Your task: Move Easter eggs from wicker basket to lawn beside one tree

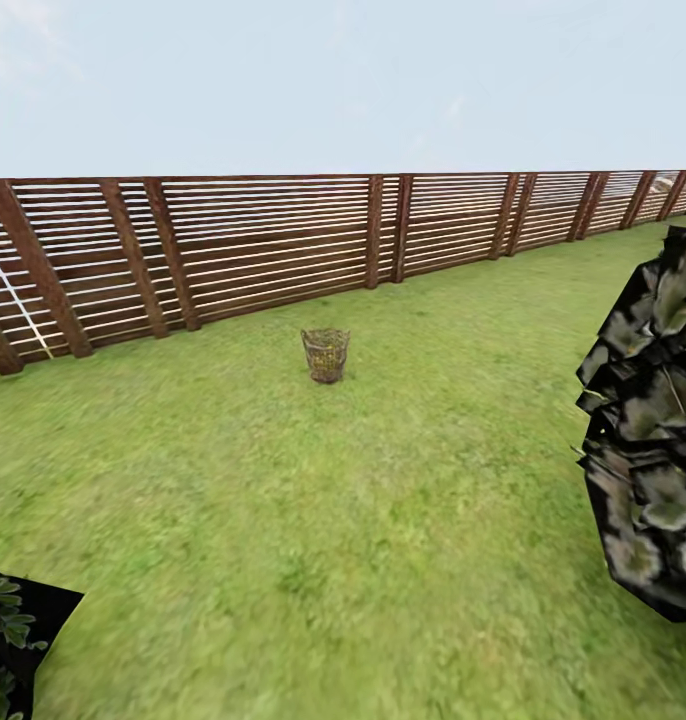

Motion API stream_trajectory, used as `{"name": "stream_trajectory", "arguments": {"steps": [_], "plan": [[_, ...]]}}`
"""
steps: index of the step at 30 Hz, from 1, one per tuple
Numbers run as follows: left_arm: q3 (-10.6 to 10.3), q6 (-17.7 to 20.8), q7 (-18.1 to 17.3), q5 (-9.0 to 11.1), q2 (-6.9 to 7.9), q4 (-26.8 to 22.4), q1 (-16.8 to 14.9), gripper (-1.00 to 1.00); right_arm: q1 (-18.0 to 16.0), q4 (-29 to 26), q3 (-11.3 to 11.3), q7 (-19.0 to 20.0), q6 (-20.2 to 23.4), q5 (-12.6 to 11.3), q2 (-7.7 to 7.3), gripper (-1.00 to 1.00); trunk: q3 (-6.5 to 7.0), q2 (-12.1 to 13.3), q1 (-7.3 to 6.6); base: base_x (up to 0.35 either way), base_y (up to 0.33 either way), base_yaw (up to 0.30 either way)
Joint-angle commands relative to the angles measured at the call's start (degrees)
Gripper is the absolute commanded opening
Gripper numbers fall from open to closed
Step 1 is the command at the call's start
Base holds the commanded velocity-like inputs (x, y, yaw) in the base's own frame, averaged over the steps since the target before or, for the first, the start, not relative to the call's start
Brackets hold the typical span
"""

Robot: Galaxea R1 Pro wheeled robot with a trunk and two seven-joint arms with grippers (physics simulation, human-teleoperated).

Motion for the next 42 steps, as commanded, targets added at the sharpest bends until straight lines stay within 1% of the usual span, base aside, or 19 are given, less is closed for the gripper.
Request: {"name": "stream_trajectory", "arguments": {"steps": [1, 13, 20, 42], "plan": [[-0.4, -0.2, 0.4, -0.1, 0.02, 0.0, 0.0, 1.00, 0.0, 0.0, -0.5, 0.3, -0.2, -0.1, 0.04, 1.00, -0.11, -0.1, 0.06, 0.293, 0.000, 0.000], [-0.4, -0.2, 0.4, -0.1, 0.03, 0.0, 0.0, 1.00, 0.0, 0.1, -0.5, 0.3, -0.2, 0.3, -0.17, 1.00, -0.11, -0.1, 0.06, 0.293, 0.000, 0.000], [-0.4, -0.2, 0.4, -0.1, 0.03, 0.0, 0.0, 1.00, 0.0, 0.1, 0.0, 0.3, -0.2, 0.7, -0.18, 1.00, -0.11, -0.1, 0.06, 0.293, 0.000, 0.000], [-0.4, -0.2, 0.4, -0.1, 0.01, 0.0, 0.0, 1.00, 0.0, 0.1, 0.1, 0.3, -0.2, 0.6, -0.30, 1.00, -0.11, -0.1, 0.06, 0.293, 0.000, 0.000]]}}
